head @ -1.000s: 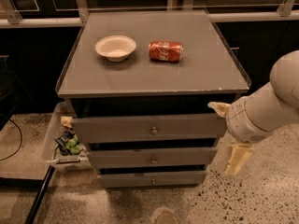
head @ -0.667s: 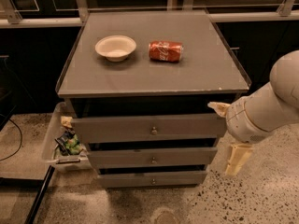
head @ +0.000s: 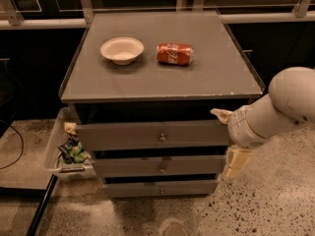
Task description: Open top drawer
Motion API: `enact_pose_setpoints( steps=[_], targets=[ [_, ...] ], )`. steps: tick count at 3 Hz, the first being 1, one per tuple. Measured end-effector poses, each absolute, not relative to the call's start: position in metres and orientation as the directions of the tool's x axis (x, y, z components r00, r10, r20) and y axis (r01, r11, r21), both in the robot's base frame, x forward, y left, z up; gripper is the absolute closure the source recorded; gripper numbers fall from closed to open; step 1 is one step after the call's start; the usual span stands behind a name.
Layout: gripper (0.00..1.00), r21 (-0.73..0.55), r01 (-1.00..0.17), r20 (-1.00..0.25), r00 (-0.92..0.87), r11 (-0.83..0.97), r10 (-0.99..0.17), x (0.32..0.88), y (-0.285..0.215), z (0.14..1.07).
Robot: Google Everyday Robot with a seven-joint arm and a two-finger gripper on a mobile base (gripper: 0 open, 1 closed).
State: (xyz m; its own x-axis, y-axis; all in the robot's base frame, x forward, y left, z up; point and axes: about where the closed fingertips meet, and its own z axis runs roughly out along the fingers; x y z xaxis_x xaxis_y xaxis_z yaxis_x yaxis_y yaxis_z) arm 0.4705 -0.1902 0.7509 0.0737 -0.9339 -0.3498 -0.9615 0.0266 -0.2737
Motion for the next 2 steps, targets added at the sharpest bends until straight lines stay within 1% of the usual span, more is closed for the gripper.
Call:
enact_pose_setpoints(
  steps=[2],
  targets=[
    [0.0, -0.337, -0.941, -0.416, 0.18, -0.033, -0.891, 0.514, -0.182, 0.707]
  ],
)
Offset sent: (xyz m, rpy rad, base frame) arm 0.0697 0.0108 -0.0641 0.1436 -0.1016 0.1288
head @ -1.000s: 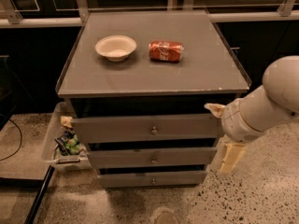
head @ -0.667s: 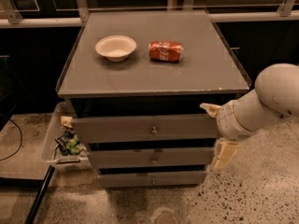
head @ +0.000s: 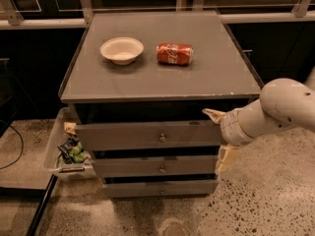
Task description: Open top drawer
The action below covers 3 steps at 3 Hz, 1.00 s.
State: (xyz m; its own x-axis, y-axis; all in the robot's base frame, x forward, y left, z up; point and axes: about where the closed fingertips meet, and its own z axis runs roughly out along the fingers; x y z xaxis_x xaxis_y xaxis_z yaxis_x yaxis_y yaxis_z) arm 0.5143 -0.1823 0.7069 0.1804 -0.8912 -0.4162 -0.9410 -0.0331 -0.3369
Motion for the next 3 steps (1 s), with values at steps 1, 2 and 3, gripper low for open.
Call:
enact_pose_setpoints(
  steps=[1, 2, 3],
  targets=[
    [0.0, -0.337, -0.941, -0.416, 0.18, -0.033, -0.891, 0.514, -0.182, 0.707],
    [0.0, -0.355, -0.934, -0.397, 0.188, -0.039, -0.898, 0.526, -0.18, 0.697],
    [0.0, -0.4, -0.915, -0.373, 0.211, -0.049, -0.903, 0.549, -0.185, 0.686]
  ],
)
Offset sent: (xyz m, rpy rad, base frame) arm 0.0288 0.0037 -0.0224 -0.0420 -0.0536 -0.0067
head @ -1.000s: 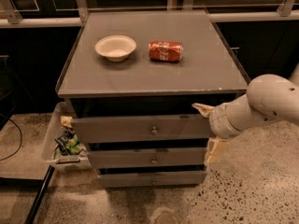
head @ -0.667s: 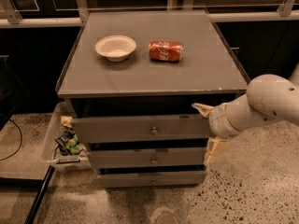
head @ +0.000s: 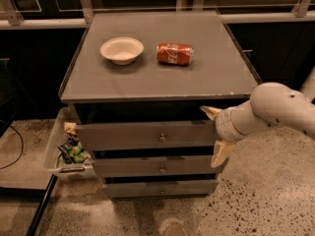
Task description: Open top drawer
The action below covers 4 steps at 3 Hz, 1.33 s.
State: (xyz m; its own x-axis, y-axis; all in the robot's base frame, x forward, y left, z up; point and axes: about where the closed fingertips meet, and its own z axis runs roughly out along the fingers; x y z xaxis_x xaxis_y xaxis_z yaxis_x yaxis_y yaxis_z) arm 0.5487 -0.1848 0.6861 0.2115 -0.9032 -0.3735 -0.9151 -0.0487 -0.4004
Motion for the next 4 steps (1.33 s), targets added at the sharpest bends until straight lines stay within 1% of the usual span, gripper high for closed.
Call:
enact_pose_setpoints(
  steps=[1, 2, 4],
  targets=[
    [0.0, -0.425, -0.904, -0.359, 0.222, -0.053, -0.907, 0.568, -0.191, 0.675],
    [0.0, -0.421, -0.906, -0.375, 0.223, -0.049, -0.9, 0.583, -0.198, 0.661],
    [0.0, -0.409, -0.911, -0.444, 0.25, -0.054, -0.861, 0.604, -0.2, 0.641]
  ],
)
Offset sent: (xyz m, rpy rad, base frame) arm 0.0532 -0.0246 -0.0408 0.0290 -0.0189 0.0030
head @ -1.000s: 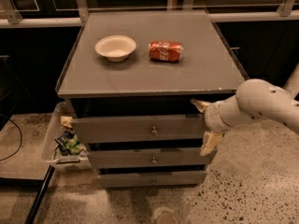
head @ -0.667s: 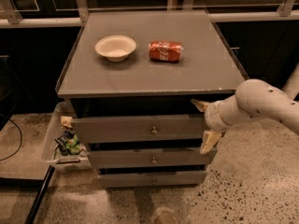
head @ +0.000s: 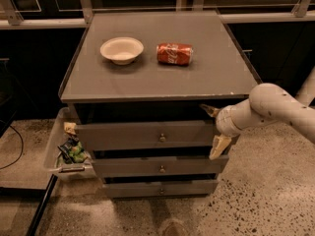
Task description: Open top drawer
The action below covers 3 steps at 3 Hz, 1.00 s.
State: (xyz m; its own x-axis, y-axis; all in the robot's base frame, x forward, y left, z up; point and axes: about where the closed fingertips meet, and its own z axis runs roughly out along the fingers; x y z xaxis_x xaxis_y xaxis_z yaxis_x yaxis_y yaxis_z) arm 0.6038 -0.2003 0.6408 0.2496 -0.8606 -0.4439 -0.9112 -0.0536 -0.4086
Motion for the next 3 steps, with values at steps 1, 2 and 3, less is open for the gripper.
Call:
enact_pose_setpoints(
  steps=[1, 2, 3],
  targets=[
    [0.0, -0.402, -0.914, -0.459, 0.26, -0.063, -0.849, 0.6109, -0.197, 0.6341],
    [0.17, -0.401, -0.914, -0.46, 0.26, -0.063, -0.849, 0.6113, -0.1969, 0.6338],
    [0.41, -0.401, -0.914, -0.46, 0.26, -0.063, -0.849, 0.6113, -0.1969, 0.6338]
  ],
)
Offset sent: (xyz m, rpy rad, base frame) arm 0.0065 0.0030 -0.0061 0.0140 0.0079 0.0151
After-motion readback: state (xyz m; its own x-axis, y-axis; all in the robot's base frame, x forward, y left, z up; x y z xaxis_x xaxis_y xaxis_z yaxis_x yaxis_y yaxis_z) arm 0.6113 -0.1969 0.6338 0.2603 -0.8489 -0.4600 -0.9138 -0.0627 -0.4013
